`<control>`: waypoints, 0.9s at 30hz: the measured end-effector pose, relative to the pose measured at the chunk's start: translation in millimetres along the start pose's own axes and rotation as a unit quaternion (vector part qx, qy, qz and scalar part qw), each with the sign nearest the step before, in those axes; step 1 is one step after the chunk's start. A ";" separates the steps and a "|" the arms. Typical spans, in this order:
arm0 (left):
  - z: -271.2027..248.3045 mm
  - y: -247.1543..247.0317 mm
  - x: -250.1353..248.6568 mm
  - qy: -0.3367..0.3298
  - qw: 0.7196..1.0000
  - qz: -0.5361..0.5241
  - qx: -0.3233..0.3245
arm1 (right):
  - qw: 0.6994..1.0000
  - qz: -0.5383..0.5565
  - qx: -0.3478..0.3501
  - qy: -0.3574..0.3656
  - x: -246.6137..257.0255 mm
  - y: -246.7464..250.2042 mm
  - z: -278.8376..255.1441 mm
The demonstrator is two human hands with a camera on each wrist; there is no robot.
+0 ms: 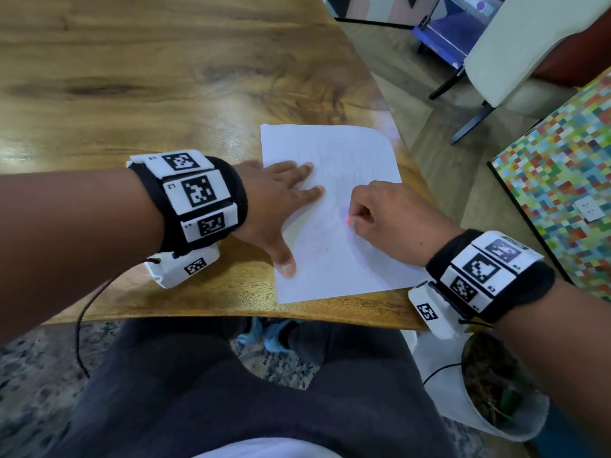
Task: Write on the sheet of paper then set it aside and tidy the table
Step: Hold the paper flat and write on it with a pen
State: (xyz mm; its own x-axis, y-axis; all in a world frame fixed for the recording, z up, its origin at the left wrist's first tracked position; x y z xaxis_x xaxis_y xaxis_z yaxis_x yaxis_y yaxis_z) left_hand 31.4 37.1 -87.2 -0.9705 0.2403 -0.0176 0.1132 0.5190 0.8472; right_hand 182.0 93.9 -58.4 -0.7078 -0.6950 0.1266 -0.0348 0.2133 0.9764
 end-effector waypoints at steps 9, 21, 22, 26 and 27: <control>-0.1 -5.4 -13.0 0.003 1.000 -0.002 -0.007 | 1.000 0.007 0.011 0.014 21.7 3.0 -14.9; 2.3 -8.7 -14.2 0.009 1.000 -0.006 -0.016 | 1.000 -0.017 0.009 0.015 25.5 1.7 -8.4; 2.4 -9.3 -14.2 0.008 1.000 -0.007 -0.016 | 0.998 -0.014 0.029 0.053 39.6 -3.2 -12.7; 2.7 -9.8 -15.4 0.002 1.000 -0.002 -0.011 | 0.988 -0.008 0.064 0.137 70.0 -10.3 -21.9; 2.4 -9.6 -15.1 0.003 1.000 -0.006 -0.011 | 0.991 -0.005 0.053 0.126 64.3 -8.2 -16.5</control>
State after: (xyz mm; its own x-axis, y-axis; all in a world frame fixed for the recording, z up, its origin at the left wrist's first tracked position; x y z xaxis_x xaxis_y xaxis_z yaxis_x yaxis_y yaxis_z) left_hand 45.5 30.5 -96.3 -0.9729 0.2300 -0.0243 0.0976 0.5036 0.8584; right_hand 148.4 36.1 -55.5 -0.5085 -0.8441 0.1697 -0.1240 0.2669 0.9557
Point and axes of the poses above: each hand's wrist, its own z-axis towards the middle knuckle, its own y-axis out of the back of the hand, x = y × z, the point moved 7 cm from there along z, towards the middle knuckle, and after that the axes turned 2 degrees about -z, right-handed, at the moved point
